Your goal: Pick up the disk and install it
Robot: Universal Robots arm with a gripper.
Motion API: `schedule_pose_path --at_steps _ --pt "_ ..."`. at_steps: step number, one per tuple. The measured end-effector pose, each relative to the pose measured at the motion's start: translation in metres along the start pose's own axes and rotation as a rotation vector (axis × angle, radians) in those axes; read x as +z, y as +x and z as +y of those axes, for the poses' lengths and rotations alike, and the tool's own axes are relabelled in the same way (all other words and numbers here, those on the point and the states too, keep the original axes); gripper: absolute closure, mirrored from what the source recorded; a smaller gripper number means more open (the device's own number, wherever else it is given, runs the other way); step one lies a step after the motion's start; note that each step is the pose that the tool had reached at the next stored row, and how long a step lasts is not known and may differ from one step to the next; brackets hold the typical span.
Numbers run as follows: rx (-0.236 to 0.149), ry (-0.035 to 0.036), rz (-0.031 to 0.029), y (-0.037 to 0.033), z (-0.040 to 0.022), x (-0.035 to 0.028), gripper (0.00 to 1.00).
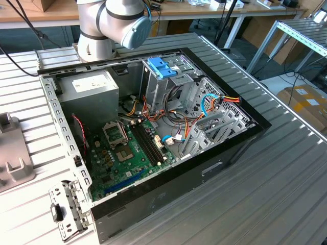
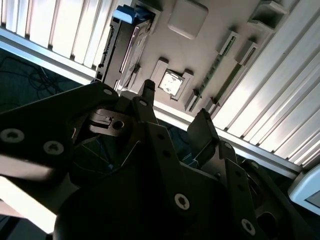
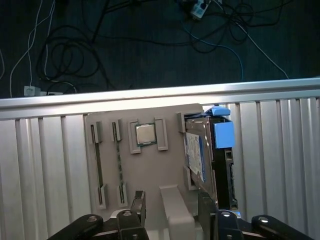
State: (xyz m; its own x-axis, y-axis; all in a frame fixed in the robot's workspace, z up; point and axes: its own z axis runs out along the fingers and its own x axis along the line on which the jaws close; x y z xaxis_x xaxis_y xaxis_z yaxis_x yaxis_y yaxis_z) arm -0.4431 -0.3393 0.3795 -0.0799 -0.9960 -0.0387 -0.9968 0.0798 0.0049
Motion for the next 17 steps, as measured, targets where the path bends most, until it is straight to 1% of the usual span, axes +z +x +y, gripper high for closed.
schedule_pose_path --at_steps 10,13,15,17 --pt "0.000 0.0000 -0.0001 -0.0125 0.0017 0.0048 0.46" --pt "0.000 0.0001 -0.0001 -0.0184 0.0026 0.0073 0.46" --pt "0.000 0.0001 -0.0002 -0.0207 0.0034 0.0086 0.46" --pt "-0.002 0.0001 -0.0002 -0.0245 0.0053 0.0107 0.46"
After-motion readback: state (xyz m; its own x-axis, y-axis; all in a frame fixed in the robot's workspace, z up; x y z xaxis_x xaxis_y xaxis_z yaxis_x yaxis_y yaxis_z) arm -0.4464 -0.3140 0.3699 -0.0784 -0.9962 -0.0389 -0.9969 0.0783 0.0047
